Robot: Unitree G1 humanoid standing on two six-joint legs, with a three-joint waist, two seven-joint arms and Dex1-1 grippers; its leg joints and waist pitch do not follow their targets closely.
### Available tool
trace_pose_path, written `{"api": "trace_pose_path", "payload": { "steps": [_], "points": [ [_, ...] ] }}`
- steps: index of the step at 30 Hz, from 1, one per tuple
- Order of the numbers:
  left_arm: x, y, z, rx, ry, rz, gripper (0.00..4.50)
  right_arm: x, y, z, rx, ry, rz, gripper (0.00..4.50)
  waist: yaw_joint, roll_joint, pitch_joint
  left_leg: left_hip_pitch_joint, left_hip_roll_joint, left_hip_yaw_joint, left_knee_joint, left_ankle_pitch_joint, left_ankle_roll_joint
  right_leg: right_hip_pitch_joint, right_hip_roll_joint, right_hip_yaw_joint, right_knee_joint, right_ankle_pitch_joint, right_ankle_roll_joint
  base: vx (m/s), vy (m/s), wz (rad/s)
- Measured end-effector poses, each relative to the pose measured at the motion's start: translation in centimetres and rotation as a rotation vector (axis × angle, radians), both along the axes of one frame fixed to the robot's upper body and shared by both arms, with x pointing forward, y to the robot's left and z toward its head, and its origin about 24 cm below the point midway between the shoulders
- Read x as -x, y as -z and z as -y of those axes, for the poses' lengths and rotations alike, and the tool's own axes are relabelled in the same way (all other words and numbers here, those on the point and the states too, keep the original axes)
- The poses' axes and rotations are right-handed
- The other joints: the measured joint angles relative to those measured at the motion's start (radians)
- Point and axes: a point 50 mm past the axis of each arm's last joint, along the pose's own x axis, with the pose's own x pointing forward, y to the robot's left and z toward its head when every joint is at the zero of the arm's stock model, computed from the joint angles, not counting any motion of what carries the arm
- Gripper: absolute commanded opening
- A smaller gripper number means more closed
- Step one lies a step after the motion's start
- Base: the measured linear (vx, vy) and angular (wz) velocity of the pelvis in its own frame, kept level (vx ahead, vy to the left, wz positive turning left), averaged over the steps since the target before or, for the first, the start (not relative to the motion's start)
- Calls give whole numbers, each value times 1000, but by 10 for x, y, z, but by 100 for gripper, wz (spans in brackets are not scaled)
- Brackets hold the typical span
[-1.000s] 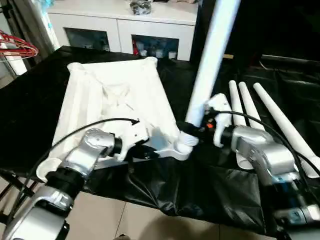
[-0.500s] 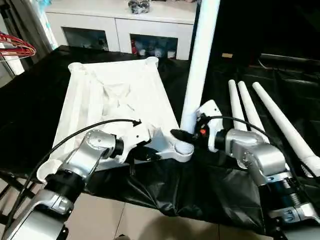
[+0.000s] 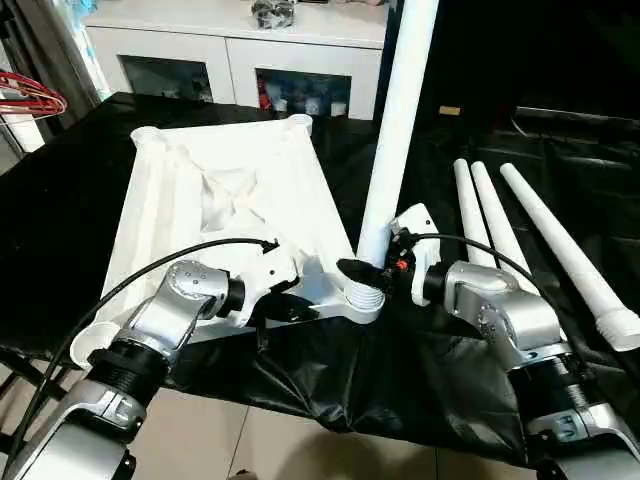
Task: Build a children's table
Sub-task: Insert table leg to table base
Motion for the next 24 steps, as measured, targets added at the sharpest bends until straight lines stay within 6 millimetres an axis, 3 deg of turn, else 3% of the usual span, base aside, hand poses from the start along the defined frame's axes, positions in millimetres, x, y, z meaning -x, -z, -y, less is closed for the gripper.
{"api": "trace_pose_path", "payload": {
  "steps": [14, 24],
  "points": [
    [0, 1, 2, 12, -22, 10, 0, 10, 20, 14, -205, 122, 35, 192, 3, -2, -1, 0, 0, 1, -1, 0, 0, 0, 0, 0, -1, 0, 0, 0, 0, 0],
    [-1, 2, 6, 22, -20, 9, 0, 20, 21, 12, -96, 111, 156, 191, 4, -1, -2, 1, -1, 1, -1, 0, 0, 1, -1, 0, -1, 0, 1, 0, 0, 0]
  ]
}}
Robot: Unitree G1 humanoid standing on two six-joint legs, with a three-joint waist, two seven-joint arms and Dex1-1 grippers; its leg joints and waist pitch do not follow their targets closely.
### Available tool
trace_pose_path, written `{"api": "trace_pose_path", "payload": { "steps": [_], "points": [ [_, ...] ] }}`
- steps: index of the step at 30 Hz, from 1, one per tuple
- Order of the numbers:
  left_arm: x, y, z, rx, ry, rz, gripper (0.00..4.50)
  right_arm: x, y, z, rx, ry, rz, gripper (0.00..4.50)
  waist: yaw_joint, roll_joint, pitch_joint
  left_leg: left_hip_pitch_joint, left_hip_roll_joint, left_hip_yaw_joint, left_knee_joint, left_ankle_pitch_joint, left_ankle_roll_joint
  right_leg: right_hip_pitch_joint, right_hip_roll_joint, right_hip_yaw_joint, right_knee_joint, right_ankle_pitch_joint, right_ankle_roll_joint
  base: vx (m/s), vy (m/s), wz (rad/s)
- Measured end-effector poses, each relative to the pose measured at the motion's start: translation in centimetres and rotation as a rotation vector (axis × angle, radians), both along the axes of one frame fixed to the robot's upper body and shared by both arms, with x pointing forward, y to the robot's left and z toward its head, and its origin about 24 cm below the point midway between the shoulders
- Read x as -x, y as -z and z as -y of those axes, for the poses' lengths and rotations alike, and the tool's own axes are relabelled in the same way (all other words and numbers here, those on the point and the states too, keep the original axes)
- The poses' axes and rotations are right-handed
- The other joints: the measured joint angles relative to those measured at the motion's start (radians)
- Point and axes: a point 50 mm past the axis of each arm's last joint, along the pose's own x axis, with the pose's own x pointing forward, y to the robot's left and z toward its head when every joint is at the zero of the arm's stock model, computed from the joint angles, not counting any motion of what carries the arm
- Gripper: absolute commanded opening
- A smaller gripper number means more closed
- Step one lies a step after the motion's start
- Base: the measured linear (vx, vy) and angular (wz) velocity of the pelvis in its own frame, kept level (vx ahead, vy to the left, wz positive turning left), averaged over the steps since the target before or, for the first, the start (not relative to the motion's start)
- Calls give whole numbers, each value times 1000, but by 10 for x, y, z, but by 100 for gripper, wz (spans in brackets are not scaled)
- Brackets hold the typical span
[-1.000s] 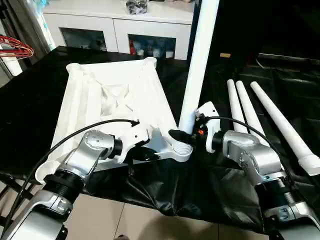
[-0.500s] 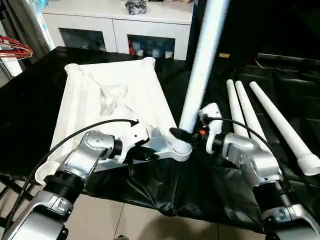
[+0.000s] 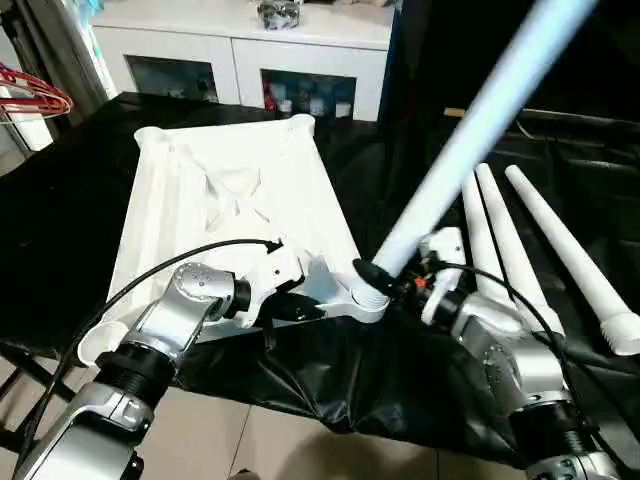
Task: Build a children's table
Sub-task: Insert table leg to table base
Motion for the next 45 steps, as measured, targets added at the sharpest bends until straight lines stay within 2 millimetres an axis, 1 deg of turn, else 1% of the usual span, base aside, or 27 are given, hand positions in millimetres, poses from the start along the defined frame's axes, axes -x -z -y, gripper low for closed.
{"api": "trace_pose_path", "payload": {
  "steps": [4, 8, 14, 22, 30, 34, 40, 43, 45],
  "points": [
    [0, 1, -1, 0, -3, 1, 0, -1, -1, -3, 35, -12, 22, 191, -1, 0, 0, 1, 0, 0, 0, 0, 0, 0, 0, 0, 0, 0, 0, 0, 0, 0],
    [-2, 0, 0, -3, -9, 5, 0, -5, -6, -5, 113, -52, 51, 191, -2, 0, 0, 1, 0, 0, 0, 0, 0, 1, 0, 0, 0, 0, 0, 0, 0, 0],
    [-2, 1, -1, -6, -10, 6, 0, -10, -6, -9, 167, -126, 42, 191, -3, -3, -2, 1, 0, 0, 0, 0, 0, 1, 0, 0, 0, 0, 0, 0, 0, 0],
    [-1, 1, -3, -16, 3, -2, 0, -15, -4, -7, 164, -212, 24, 191, -5, -12, -7, 2, 0, 0, 0, 0, 0, 1, 0, 0, 0, 0, 0, 0, 0, 0],
    [9, -2, -8, -24, 94, -24, 0, -8, -5, -4, 146, -418, 24, 191, 0, -27, -7, 1, 1, 0, -3, 0, 1, 1, 0, -1, -2, -1, 0, 0, 0, 0],
    [10, -2, -10, -27, 114, -41, 0, -7, -4, -4, 138, -472, 18, 191, 2, -30, -8, 1, 0, 0, -3, 0, 1, 1, 0, -1, -3, -1, -1, 0, 0, 0],
    [9, -2, -10, -27, 99, -36, 0, -11, -3, -3, 130, -470, 18, 191, 2, -32, -9, 1, 0, 0, -3, 0, 1, 1, 0, -1, -3, -1, -1, 0, 0, 0],
    [5, -1, -6, -29, 27, -17, 0, -20, 0, -6, 133, -358, 27, 191, -4, -34, -10, 3, 0, 0, -3, 0, 1, 2, 0, 0, -2, 1, -3, 0, 0, 0],
    [-2, 0, 0, -31, -50, 2, 0, -30, 1, -9, 140, -234, 37, 191, -11, -35, -10, 4, 0, 0, -3, 0, 0, 1, 0, -1, -2, 2, -4, 0, 0, 0]
  ]
}}
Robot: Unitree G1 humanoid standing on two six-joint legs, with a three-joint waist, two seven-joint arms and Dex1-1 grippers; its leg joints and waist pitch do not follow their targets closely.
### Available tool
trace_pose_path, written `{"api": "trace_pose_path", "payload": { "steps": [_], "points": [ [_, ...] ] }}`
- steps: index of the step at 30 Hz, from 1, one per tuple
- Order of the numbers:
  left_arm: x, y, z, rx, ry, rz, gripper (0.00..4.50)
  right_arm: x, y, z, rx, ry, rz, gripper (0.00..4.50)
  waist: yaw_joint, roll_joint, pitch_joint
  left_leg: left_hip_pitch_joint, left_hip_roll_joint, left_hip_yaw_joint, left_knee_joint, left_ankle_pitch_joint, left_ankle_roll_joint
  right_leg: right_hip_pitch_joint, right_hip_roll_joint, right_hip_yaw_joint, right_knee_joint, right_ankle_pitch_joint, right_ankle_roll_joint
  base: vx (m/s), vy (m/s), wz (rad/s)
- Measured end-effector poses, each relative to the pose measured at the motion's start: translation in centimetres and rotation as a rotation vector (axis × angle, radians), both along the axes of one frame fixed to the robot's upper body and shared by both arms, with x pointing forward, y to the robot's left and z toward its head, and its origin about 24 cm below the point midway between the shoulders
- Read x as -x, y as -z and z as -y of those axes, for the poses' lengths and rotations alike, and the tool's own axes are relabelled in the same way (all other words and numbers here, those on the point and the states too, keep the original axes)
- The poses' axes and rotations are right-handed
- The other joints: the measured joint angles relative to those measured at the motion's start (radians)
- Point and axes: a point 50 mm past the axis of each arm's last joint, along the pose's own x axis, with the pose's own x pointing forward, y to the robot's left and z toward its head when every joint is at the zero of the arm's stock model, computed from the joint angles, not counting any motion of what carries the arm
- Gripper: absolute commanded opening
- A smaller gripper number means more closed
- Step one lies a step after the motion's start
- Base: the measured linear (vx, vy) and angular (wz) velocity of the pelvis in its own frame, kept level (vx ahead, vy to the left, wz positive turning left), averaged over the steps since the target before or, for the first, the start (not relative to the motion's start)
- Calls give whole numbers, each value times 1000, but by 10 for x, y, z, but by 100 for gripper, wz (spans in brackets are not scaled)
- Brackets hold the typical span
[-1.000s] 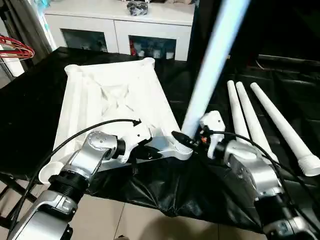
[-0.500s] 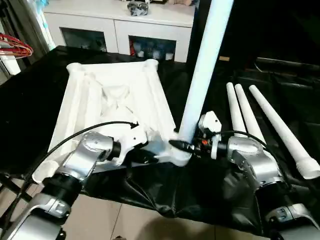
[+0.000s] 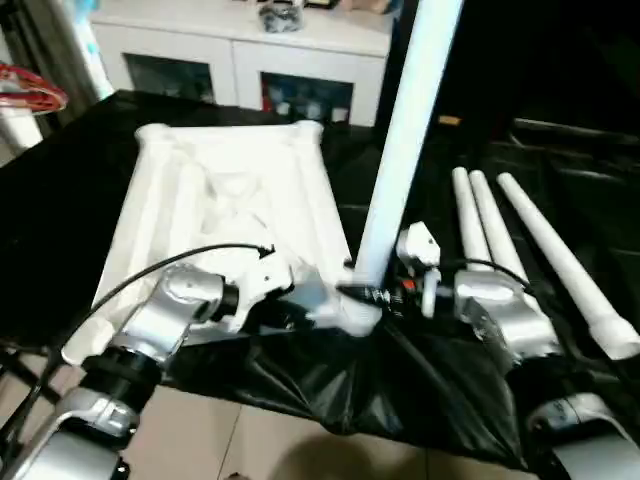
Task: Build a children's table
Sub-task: Insert table leg to table base
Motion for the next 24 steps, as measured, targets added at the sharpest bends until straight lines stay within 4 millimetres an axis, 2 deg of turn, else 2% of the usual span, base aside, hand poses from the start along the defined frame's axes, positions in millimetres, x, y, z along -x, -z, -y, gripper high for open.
{"api": "trace_pose_path", "payload": {
  "steps": [7, 12, 17, 24],
  "points": [
    [-14, 0, 22, 4, -216, 12, 0, -23, 1, -13, 10, 296, 10, 191, -8, -1, 0, 0, 0, 0, 0, 0, 0, -1, 0, 0, 1, 1, -1, 0, 0, 0],
    [-16, -3, 39, 15, -333, 6, 0, -36, -3, -22, -3, 447, -20, 191, -12, -2, 0, -3, 0, 0, -4, 0, 0, -1, 0, -1, -6, 1, -1, 0, 0, 0],
    [-15, -3, 51, 8, -390, 26, 0, -41, -5, -24, -7, 515, -38, 191, -13, -3, -1, -3, 0, 0, -7, -1, 1, -1, 0, -2, -9, 1, -1, 0, 0, 0],
    [-14, -3, 52, 0, -421, 41, 0, -42, -4, -28, 4, 536, -38, 191, -17, -3, -1, -3, 0, 1, -7, 0, 0, -1, 0, -1, -9, 1, -1, 0, 0, 0]
  ]
}}
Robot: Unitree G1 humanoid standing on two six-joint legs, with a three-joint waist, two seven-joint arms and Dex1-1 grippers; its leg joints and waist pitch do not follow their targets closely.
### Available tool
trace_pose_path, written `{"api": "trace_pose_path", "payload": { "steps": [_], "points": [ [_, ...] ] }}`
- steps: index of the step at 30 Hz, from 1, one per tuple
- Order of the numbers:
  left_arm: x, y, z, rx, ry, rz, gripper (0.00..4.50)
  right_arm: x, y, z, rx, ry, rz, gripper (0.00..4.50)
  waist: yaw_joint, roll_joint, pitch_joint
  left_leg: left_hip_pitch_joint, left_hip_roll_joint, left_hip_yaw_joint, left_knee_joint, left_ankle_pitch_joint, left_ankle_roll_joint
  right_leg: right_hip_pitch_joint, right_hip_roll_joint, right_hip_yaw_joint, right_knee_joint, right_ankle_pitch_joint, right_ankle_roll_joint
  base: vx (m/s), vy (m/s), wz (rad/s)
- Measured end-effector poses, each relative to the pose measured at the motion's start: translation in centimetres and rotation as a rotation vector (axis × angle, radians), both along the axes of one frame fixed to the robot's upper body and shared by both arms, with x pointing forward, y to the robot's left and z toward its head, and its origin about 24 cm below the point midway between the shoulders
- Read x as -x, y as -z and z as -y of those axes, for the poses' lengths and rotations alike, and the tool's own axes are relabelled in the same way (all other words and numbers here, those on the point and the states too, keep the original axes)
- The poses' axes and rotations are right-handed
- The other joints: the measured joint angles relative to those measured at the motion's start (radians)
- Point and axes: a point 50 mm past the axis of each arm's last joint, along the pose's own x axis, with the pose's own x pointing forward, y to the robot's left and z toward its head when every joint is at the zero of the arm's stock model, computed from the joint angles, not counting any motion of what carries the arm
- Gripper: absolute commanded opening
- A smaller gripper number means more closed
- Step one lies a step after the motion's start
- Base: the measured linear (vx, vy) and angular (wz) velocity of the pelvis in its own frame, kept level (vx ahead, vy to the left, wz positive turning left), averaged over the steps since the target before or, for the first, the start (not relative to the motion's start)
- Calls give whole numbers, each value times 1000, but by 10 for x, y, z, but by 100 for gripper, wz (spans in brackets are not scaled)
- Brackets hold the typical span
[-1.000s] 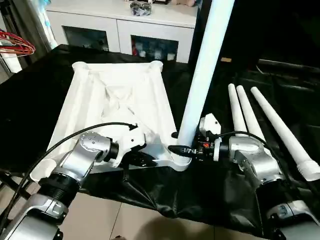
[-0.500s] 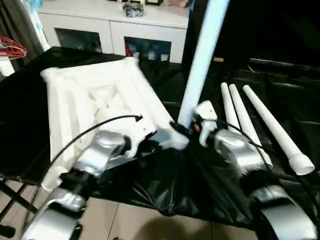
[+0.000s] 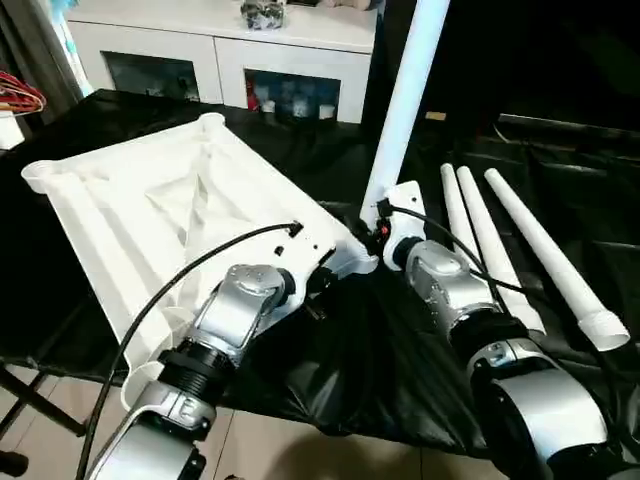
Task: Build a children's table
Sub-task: Insert table leg to table base
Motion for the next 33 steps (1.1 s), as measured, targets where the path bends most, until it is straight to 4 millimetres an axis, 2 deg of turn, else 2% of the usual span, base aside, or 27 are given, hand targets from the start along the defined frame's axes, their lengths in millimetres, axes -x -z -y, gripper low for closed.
{"api": "trace_pose_path", "payload": {
  "steps": [3, 4, 7, 9, 10, 12, 18, 20, 24, 27, 31, 33],
  "points": [
    [0, 0, 0, -1, -2, -1, 0, 0, 0, 0, 3, -2, 4, 191, -1, 0, 0, 0, 0, 0, 0, 0, 0, 0, 0, 0, 0, 0, 0, 0, 0, 0],
    [0, 0, 0, -1, -3, -1, 0, 0, 0, -1, 3, -2, 3, 226, -1, 0, 0, 0, 0, 0, 0, 0, 0, 0, 0, 0, 0, 0, 0, 0, 0, 0],
    [0, 0, 0, -1, -2, 0, 0, 0, 1, -1, -7, -1, 3, 226, -2, 1, 0, 0, 0, 0, 0, 0, 0, 0, 0, 0, 0, 0, 0, 0, 0, 0],
    [0, -1, 0, 2, 5, -1, 0, 0, 1, -1, -10, 1, -4, 267, -2, 4, 2, 0, 0, 0, 0, 0, 0, 0, 0, 0, 0, 0, 0, 0, 0, 0],
    [0, -1, 0, 4, 8, -1, 0, 0, 3, 0, -10, 4, -13, 267, -2, 6, 3, 0, 0, 0, 0, 0, 0, 0, 0, 0, 0, 0, 0, 0, 0, 0],
    [0, -2, 0, 8, 17, 1, 0, 0, 4, 0, -13, 2, -17, 295, -1, 13, 7, -1, 0, 0, 0, 0, 0, 0, 0, 0, -1, 0, 0, 0, 0, 0],
    [0, -4, -1, 18, 35, 3, 0, 2, 7, 1, -14, -17, -38, 351, -1, 19, 9, -2, 0, 0, -2, 0, 0, -1, 0, -1, -2, 0, 0, 0, 0, 0],
    [0, -5, -3, 19, 44, 4, 0, 3, 9, 2, -20, -33, -52, 359, -1, 21, 10, -4, 0, 0, -2, 0, 0, -3, 0, -1, -2, 0, 0, 0, 0, 0],
    [1, -9, -8, 23, 88, 8, 0, 5, 8, 4, -25, -101, -41, 405, -1, 24, 12, -9, 0, 0, -2, 0, 0, -8, 0, -1, -2, 0, 0, 0, 0, 0],
    [3, -13, -13, 31, 142, 11, 0, 9, 7, 10, -24, -181, -26, 405, 9, 25, 12, -22, 1, 0, 0, 4, 7, -20, 0, -2, 1, 0, 0, 0, 0, 0],
    [6, -14, -22, 23, 223, 19, 0, 14, 6, 20, 1, -294, -13, 405, 28, 25, 13, -23, 1, 0, 2, 3, 9, -20, 0, -3, 1, 0, -1, 0, 0, 0],
    [7, -14, -25, 24, 250, 11, 0, 18, 6, 23, 11, -344, -9, 405, 32, 25, 13, -23, 1, 0, 3, 3, 9, -20, 0, -2, 1, 0, -1, 0, 0, 0]
  ]
}}
